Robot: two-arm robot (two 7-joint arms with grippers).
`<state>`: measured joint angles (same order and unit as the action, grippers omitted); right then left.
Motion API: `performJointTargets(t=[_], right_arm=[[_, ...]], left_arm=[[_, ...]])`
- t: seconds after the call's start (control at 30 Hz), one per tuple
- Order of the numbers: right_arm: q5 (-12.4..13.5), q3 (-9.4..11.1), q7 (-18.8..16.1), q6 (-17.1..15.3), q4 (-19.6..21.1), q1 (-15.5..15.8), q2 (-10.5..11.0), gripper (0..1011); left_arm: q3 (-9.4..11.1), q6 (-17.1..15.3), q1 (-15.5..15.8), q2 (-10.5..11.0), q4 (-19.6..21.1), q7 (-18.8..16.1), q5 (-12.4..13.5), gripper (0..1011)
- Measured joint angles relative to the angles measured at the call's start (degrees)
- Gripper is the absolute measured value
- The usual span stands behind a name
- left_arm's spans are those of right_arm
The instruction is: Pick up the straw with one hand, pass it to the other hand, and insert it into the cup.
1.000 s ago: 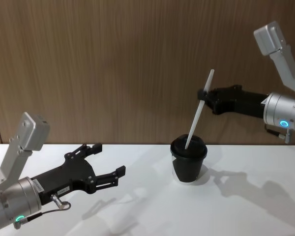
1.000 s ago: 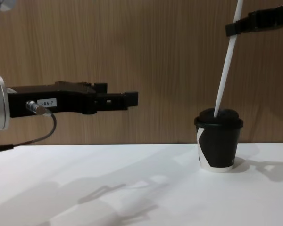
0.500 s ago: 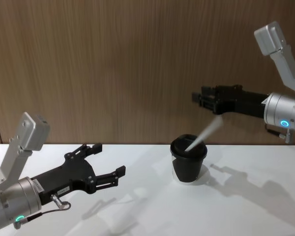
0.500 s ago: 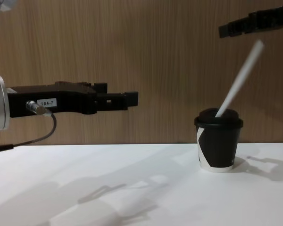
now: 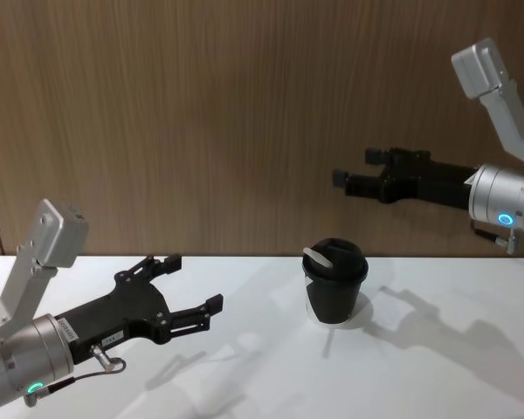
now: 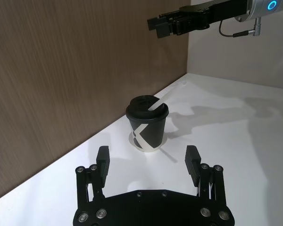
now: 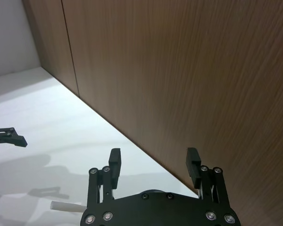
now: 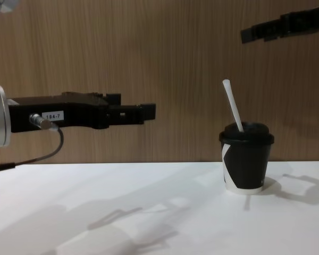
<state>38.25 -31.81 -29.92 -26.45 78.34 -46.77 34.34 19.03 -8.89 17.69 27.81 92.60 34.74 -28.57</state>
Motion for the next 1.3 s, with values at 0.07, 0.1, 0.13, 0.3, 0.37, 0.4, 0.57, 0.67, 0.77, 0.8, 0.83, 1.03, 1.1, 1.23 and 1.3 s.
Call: performJointTargets(t=[0.07, 0.1, 0.13, 0.3, 0.37, 0.4, 0.57, 0.67, 0.77, 0.8, 0.83, 1.03, 1.1, 1.23, 1.3], right_arm=[[0.0, 0.0, 0.0, 0.0, 0.0, 0.0, 0.0, 895], [0.0, 0.0, 0.0, 0.0, 0.0, 0.0, 0.0, 895], [0.0, 0.1, 0.1, 0.0, 0.1, 0.1, 0.0, 951], [0.0, 0.6, 1.5, -0.1, 1.3, 1.0, 0.0, 1001], [0.0, 1.1, 3.1, -0.3, 2.3, 1.8, 0.0, 1001], [0.0, 1.4, 3.6, -0.4, 2.8, 2.2, 0.0, 1001], [0.4, 3.0, 8.0, -1.2, 6.2, 5.1, -0.3, 1001], [0.5, 3.8, 10.2, -1.5, 7.7, 6.6, -0.4, 1001], [0.7, 5.1, 13.5, -1.7, 10.4, 9.2, -0.6, 1001], [0.8, 5.4, 14.0, -1.7, 11.1, 9.9, -0.6, 1001], [0.8, 5.6, 14.7, -1.7, 11.5, 10.4, -0.7, 1001], [0.9, 7.3, 17.9, -1.4, 14.6, 13.8, -0.7, 1001], [0.9, 7.9, 18.9, -1.0, 15.5, 14.9, -0.7, 1001], [0.9, 8.9, 20.1, -0.4, 16.7, 16.6, -0.6, 1001], [0.9, 9.2, 20.5, -0.2, 17.2, 17.2, -0.5, 1001]], left_arm=[[0.0, 0.0, 0.0, 0.0, 0.0, 0.0, 0.0, 1003], [0.0, 0.0, 0.0, 0.0, 0.0, 0.0, 0.0, 1003], [0.0, 0.0, 0.0, 0.0, 0.0, 0.0, 0.0, 1003], [0.0, 0.0, 0.0, -0.3, 0.0, -0.8, 0.0, 1003], [-0.1, 0.0, 0.0, -0.5, 0.0, -1.4, 0.0, 1003], [-0.1, 0.1, 0.1, -0.6, 0.0, -1.8, 0.1, 1003], [-0.4, 0.7, 0.4, -1.9, 0.0, -4.3, 0.4, 1003], [-0.5, 1.5, 0.8, -2.7, -0.1, -5.7, 0.7, 1003], [-0.5, 2.5, 1.4, -3.7, -0.4, -6.9, 1.1, 1003], [-0.5, 2.8, 1.6, -4.0, -0.5, -7.2, 1.2, 1003], [-0.5, 3.0, 1.7, -4.1, -0.6, -7.4, 1.3, 1003], [0.0, 5.0, 3.3, -6.1, -1.5, -9.0, 1.8, 1003], [0.2, 5.5, 3.9, -6.6, -1.9, -9.4, 2.0, 1003], [0.6, 6.3, 4.6, -7.4, -2.3, -10.1, 2.2, 1003], [0.7, 6.6, 4.9, -7.6, -2.4, -10.3, 2.3, 1003]])
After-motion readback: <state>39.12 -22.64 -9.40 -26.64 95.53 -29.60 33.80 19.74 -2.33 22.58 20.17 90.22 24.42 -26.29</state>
